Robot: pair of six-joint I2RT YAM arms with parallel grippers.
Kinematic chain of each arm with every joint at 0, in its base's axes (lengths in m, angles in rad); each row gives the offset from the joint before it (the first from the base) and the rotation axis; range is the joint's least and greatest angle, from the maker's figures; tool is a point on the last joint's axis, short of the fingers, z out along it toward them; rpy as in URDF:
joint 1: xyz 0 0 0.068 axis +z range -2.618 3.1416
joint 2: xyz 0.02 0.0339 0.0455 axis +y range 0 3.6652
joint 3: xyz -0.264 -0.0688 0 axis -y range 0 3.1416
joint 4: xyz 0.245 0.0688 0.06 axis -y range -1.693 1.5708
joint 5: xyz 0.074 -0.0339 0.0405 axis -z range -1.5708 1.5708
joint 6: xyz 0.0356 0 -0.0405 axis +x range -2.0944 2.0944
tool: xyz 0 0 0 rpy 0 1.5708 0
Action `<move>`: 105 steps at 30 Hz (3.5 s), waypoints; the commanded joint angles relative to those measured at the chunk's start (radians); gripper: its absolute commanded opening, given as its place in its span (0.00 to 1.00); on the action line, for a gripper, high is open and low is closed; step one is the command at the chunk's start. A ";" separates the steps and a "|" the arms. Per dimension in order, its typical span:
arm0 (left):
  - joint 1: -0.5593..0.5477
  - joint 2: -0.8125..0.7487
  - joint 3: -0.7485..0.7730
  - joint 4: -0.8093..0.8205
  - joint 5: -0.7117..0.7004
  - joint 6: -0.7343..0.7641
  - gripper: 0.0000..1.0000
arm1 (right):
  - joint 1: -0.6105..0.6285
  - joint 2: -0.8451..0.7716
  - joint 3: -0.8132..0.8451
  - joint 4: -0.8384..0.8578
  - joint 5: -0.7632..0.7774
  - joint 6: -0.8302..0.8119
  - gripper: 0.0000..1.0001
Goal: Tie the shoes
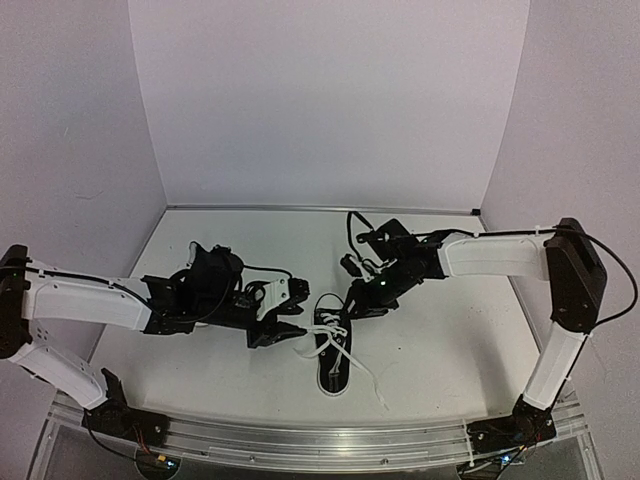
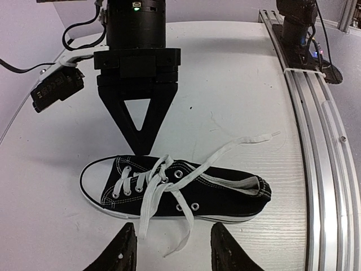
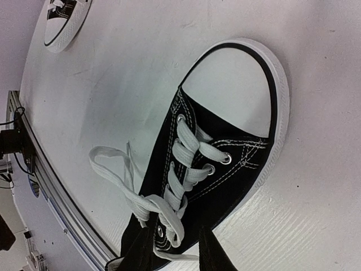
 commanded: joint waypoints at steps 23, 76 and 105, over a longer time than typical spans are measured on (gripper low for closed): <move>-0.008 0.033 0.055 0.025 0.023 0.003 0.43 | 0.048 0.142 0.194 -0.171 0.020 -0.170 0.18; -0.106 0.195 0.162 -0.022 -0.119 0.270 0.22 | 0.075 -0.020 0.041 -0.031 0.116 -0.053 0.00; -0.193 0.479 0.426 -0.235 -0.356 0.531 0.24 | 0.075 -0.041 -0.035 0.053 0.076 -0.009 0.00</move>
